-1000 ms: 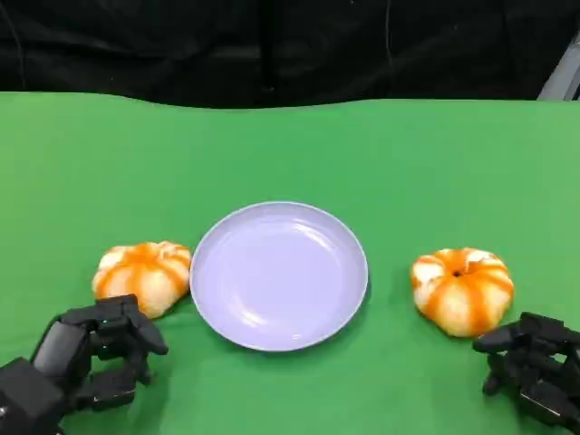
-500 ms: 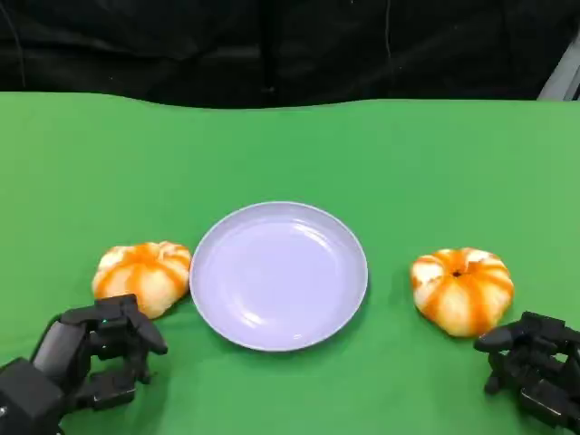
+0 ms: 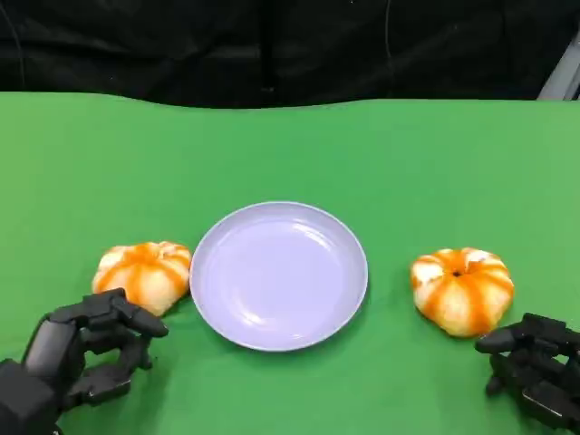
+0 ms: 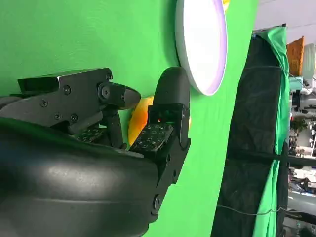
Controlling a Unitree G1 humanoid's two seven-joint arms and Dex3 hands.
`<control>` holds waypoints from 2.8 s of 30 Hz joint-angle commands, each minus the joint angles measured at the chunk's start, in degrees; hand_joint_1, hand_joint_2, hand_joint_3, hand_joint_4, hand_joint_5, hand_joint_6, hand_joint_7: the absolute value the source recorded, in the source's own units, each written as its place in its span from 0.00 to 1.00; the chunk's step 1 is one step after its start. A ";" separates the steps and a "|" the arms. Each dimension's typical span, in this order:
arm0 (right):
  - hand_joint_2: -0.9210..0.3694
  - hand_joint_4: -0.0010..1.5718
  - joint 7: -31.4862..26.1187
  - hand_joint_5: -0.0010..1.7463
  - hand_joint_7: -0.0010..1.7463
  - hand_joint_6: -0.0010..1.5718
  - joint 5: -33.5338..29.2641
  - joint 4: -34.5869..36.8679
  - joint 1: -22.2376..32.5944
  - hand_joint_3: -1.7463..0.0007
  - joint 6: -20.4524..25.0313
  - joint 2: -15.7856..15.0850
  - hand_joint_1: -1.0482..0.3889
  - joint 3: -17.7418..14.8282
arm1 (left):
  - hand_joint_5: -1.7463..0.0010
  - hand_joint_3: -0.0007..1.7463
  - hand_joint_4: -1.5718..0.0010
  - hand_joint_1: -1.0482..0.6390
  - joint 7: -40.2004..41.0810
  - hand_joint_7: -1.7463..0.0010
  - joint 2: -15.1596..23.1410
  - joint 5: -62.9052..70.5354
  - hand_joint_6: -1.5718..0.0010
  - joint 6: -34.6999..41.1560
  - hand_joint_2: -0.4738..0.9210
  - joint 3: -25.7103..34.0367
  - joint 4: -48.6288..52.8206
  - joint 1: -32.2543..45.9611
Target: Grasp the bread from the table and place it into the plate.
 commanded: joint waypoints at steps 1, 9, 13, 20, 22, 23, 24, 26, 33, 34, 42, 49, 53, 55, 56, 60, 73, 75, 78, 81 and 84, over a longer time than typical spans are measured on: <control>0.00 0.45 -0.17 0.83 0.48 0.55 0.24 0.22 -0.61 0.77 -0.78 -0.85 0.78 -0.70 | 0.43 0.17 0.52 0.58 -2.13 0.79 -0.09 -2.35 0.37 -1.45 0.99 1.28 -0.02 -0.50; 0.00 0.45 -0.12 0.83 0.48 0.55 0.22 0.26 -0.59 0.76 -0.60 -0.97 0.78 -0.67 | 0.59 0.10 0.54 0.48 -2.51 0.90 -0.43 -3.74 0.44 -2.29 1.00 2.29 -2.16 -0.02; 0.00 0.44 0.21 0.83 0.47 0.55 0.44 0.52 -0.76 0.76 -0.60 -0.96 0.79 -0.71 | 0.77 0.06 0.53 0.41 -1.52 0.99 -0.46 -3.64 0.52 -3.18 1.00 2.70 -3.86 0.47; 0.00 0.45 -0.52 0.83 0.48 0.55 -0.18 0.74 -1.10 0.76 -0.57 -0.96 0.78 -0.57 | 0.91 0.09 0.59 0.34 0.95 1.00 -0.18 -3.57 0.69 -4.75 1.00 3.05 -5.28 0.44; 0.00 0.45 -0.86 0.83 0.48 0.55 -0.43 0.56 -1.06 0.76 -0.46 -0.97 0.78 -0.50 | 0.92 0.09 0.60 0.32 1.12 1.00 -0.08 -3.70 0.71 -5.14 1.00 3.23 -5.23 0.23; 0.00 0.45 -0.89 0.83 0.48 0.55 -0.43 0.63 -1.11 0.76 -0.41 -0.95 0.78 -0.47 | 0.93 0.09 0.60 0.32 1.14 1.00 0.15 -3.76 0.71 -5.41 1.00 3.42 -5.14 -0.11; 0.00 0.45 -0.91 0.83 0.48 0.56 -0.44 0.77 -1.20 0.76 -0.43 -0.95 0.78 -0.44 | 0.94 0.10 0.61 0.31 1.41 1.00 0.41 -3.54 0.71 -5.62 1.00 3.58 -4.99 -0.45; 0.00 0.45 -0.97 0.83 0.48 0.56 -0.47 0.98 -1.33 0.76 -0.42 -0.93 0.78 -0.40 | 0.95 0.11 0.63 0.29 2.19 1.00 0.85 -2.91 0.72 -5.93 1.00 3.78 -4.71 -0.98; 0.00 0.45 -0.99 0.83 0.47 0.56 -0.48 1.09 -1.40 0.76 -0.46 -0.93 0.78 -0.40 | 0.96 0.11 0.62 0.29 2.93 1.00 0.96 -2.21 0.72 -6.17 1.00 3.83 -4.43 -1.17; 0.00 0.45 -1.08 0.82 0.47 0.56 -0.61 1.18 -1.50 0.76 -0.40 -0.95 0.78 -0.34 | 0.97 0.11 0.63 0.29 7.79 1.00 3.26 4.47 0.72 -6.90 1.00 2.69 -4.68 -1.42; 0.00 0.46 -0.63 0.82 0.47 0.56 -0.11 1.43 -1.89 0.77 0.26 -0.83 0.77 -0.37 | 0.98 0.09 0.61 0.26 35.49 0.98 11.35 34.07 0.63 -4.42 1.00 -5.07 -7.29 -2.64; 0.00 0.46 -0.65 0.82 0.47 0.56 -0.12 1.65 -1.94 0.77 -0.03 -0.74 0.78 -0.43 | 0.99 0.10 0.60 0.20 50.34 0.99 14.58 46.21 0.64 4.34 1.00 -13.48 -8.81 -4.51; 0.00 0.46 -0.93 0.82 0.47 0.56 -0.42 1.62 -1.88 0.77 -0.33 -0.73 0.78 -0.34 | 0.99 0.09 0.60 0.18 54.46 1.00 15.62 48.11 0.65 6.67 1.00 -16.86 -8.62 -5.39; 0.00 0.46 -1.07 0.82 0.47 0.56 -0.51 1.54 -1.84 0.77 -0.29 -0.73 0.78 -0.30 | 0.99 0.09 0.60 0.18 55.26 1.00 15.94 47.90 0.65 7.12 1.00 -17.99 -8.48 -5.61; 0.00 0.46 -1.18 0.82 0.47 0.56 -0.58 1.49 -1.82 0.77 -0.26 -0.73 0.78 -0.28 | 0.99 0.09 0.60 0.17 55.49 1.00 16.08 47.78 0.66 7.37 1.00 -18.47 -8.48 -5.71; 0.00 0.46 -1.34 0.82 0.47 0.56 -0.59 1.19 -1.74 0.77 0.09 -0.74 0.78 -0.20 | 1.00 0.09 0.64 0.11 55.18 1.00 16.85 50.61 0.69 14.12 1.00 -21.93 -10.04 -7.12; 0.00 0.46 -0.90 0.83 0.47 0.56 -0.06 1.25 -1.74 0.77 0.19 -0.71 0.78 -0.45 | 1.00 0.12 0.65 0.06 53.25 0.99 16.84 52.72 0.68 27.07 1.00 -28.82 -13.25 -8.60; 0.00 0.45 -0.49 0.82 0.47 0.56 0.17 1.33 -1.72 0.77 0.10 -0.78 0.79 -0.51 | 1.00 0.12 0.65 0.06 52.98 0.99 16.66 52.53 0.67 27.71 1.00 -29.37 -12.99 -8.79; 0.00 0.45 -0.26 0.82 0.47 0.56 0.29 1.35 -1.72 0.76 0.06 -0.80 0.79 -0.56 | 1.00 0.13 0.65 0.07 52.53 0.99 16.36 52.50 0.66 28.88 1.00 -30.53 -12.04 -9.53; 0.00 0.45 -0.50 0.82 0.47 0.56 0.22 0.83 -1.47 0.76 0.30 -0.65 0.80 -0.49 | 1.00 0.15 0.65 0.06 51.66 0.99 16.24 52.38 0.66 30.24 1.00 -31.61 -11.16 -10.25; 0.00 0.45 -0.65 0.83 0.47 0.56 0.16 0.57 -1.28 0.76 0.36 -0.63 0.80 -0.47 | 1.00 0.16 0.65 0.06 50.98 0.99 15.91 51.86 0.66 30.59 1.00 -32.46 -9.21 -11.21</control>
